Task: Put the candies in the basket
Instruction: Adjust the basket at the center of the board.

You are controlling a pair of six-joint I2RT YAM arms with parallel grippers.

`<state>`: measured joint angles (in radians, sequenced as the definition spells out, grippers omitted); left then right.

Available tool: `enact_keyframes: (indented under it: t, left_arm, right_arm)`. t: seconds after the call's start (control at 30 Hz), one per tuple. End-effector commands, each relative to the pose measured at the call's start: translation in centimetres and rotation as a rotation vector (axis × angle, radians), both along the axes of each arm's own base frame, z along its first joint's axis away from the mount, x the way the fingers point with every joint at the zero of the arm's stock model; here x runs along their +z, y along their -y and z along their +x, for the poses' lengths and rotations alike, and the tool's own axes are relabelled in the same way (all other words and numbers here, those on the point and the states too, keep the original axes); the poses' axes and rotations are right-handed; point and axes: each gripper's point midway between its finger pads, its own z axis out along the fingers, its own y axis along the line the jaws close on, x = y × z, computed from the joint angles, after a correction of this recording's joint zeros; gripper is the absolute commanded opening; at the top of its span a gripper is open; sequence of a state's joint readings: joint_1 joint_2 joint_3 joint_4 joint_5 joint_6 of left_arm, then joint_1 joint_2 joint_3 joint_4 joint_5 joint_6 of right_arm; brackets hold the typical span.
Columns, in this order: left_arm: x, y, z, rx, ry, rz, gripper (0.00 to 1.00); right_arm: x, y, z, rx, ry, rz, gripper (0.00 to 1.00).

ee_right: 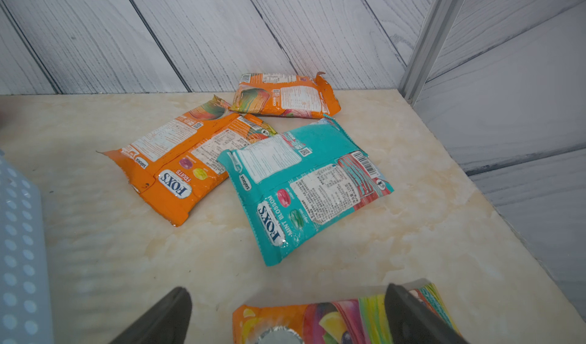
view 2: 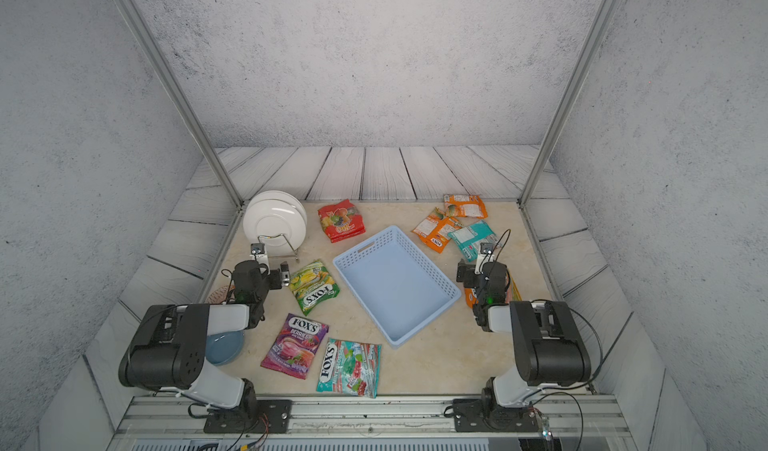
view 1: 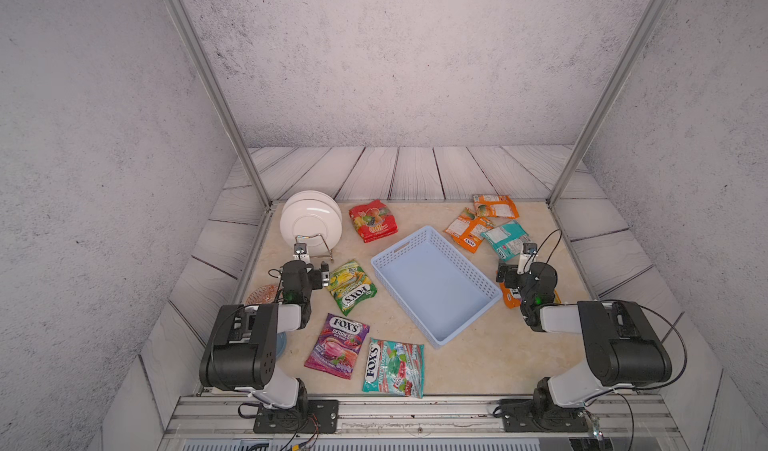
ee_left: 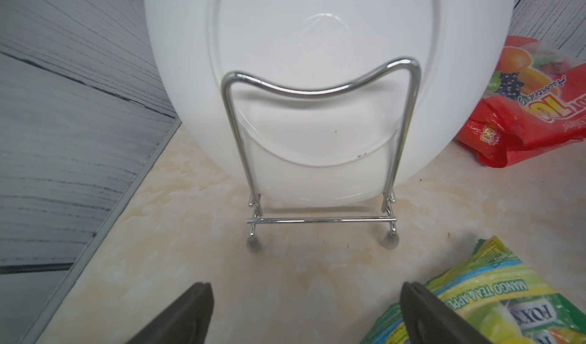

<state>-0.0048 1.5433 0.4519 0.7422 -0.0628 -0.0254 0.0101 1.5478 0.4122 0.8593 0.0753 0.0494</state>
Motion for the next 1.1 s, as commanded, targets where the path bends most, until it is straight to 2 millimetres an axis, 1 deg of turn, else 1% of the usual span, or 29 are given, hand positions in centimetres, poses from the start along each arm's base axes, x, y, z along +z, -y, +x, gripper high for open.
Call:
enact_keyframes:
  t: [0.0, 0.13, 0.23, 0.27, 0.37, 0.43, 0.5, 0.53, 0.63, 0.67, 0.7, 0.77, 0.83, 0.87, 0.93, 1.03, 1.07]
  left_arm:
    - [1.5, 0.1, 0.6, -0.008, 0.021, 0.005, 0.98]
    - [3.0, 0.8, 1.1, -0.048, 0.011, 0.012, 0.99]
    - [4.3, 1.6, 1.0, -0.105, -0.081, 0.015, 0.98]
    - [4.7, 1.9, 0.8, -0.12, -0.121, 0.011, 0.98]
    - [6.3, 2.6, 0.1, -0.158, -0.217, -0.014, 0.98]
    - [7.5, 2.6, -0.8, -0.138, -0.279, -0.049, 0.98]
    - [8.7, 2.6, -1.7, -0.118, -0.298, -0.08, 0.98]
    - [9.1, 2.9, -2.2, -0.134, -0.306, -0.095, 0.98]
    - [9.8, 4.2, -3.1, -0.193, -0.31, -0.138, 0.98]
    - [10.0, 4.6, -3.3, -0.216, -0.311, -0.144, 0.98]
    - [10.2, 5.0, -3.5, -0.246, -0.309, -0.146, 0.98]
    - [10.0, 5.5, -3.8, -0.284, -0.318, -0.145, 0.98]
    - [9.4, 6.0, -3.8, -0.307, -0.318, -0.158, 0.98]
    - [9.0, 6.3, -3.8, -0.334, -0.315, -0.161, 0.98]
    - [8.6, 6.7, -3.9, -0.357, -0.32, -0.164, 0.98]
    - [8.6, 6.8, -3.9, -0.367, -0.32, -0.16, 0.98]
    - [8.6, 7.0, -3.9, -0.374, -0.313, -0.16, 0.98]
  right_arm:
    - [0.9, 1.2, -0.5, -0.078, 0.031, -0.004, 0.99]
    - [2.8, 2.0, -1.0, -0.125, 0.017, -0.008, 0.99]
    - [4.5, 2.8, -1.4, -0.186, -0.016, 0.012, 0.99]
    - [5.0, 2.7, -1.5, -0.191, -0.018, 0.034, 0.99]
    - [6.4, 2.3, -1.9, -0.209, -0.039, 0.141, 0.99]
    - [7.6, 1.7, -2.1, -0.21, -0.021, 0.232, 0.99]
    - [8.8, 1.2, -2.2, -0.204, 0.013, 0.316, 0.99]
    - [9.3, 1.0, -2.2, -0.203, 0.031, 0.355, 0.99]
    - [9.2, 1.5, -2.6, -0.294, 0.04, 0.512, 0.99]
    - [9.3, 1.3, -2.5, -0.288, 0.037, 0.534, 0.99]
    - [9.3, 0.6, -2.3, -0.259, 0.025, 0.55, 0.99]
    - [9.6, -0.8, -1.3, -0.175, -0.007, 0.555, 0.99]
    - [9.6, -1.9, -0.1, -0.122, -0.055, 0.536, 0.99]
    - [9.4, -2.3, 0.4, -0.107, -0.093, 0.522, 0.99]
    - [9.5, -3.3, 1.5, -0.068, -0.176, 0.521, 0.99]
    - [9.2, -5.8, 2.9, 0.011, -0.292, 0.483, 0.99]
    - [8.7, -6.9, 3.4, 0.046, -0.323, 0.464, 0.99]
